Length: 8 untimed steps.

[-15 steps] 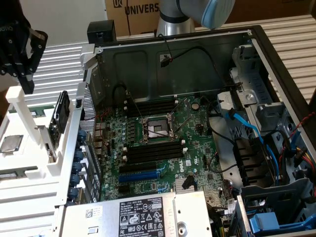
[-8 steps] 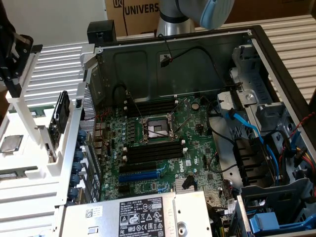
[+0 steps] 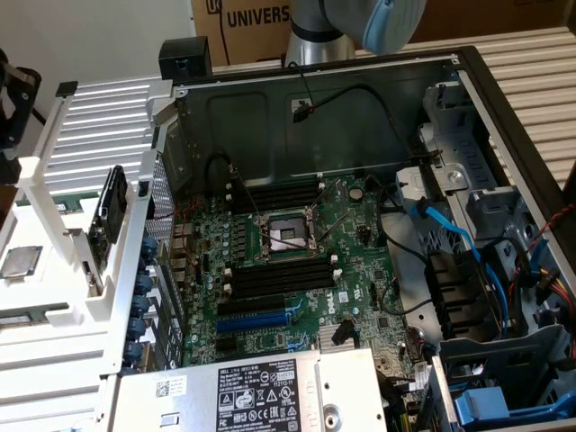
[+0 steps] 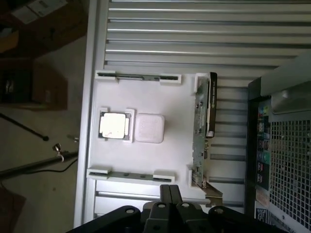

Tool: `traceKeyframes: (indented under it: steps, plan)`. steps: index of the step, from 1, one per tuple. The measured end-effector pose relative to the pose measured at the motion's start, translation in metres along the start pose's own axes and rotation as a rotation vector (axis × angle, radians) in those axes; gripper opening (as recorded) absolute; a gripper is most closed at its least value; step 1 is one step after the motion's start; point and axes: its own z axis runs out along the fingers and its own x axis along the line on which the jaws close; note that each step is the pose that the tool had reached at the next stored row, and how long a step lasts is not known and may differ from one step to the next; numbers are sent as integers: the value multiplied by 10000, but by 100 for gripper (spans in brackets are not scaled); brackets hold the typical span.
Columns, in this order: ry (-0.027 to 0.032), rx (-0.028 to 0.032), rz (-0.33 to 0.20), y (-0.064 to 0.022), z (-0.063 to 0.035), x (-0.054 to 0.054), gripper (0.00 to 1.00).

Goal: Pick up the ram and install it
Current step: 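Reach for the ram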

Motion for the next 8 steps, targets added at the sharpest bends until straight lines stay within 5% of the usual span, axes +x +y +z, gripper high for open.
traceKeyframes:
  steps: [2,8]
  plan:
    - [7,98,-21,1,14,56,10]
    - [0,207,-55,4,70,211,10]
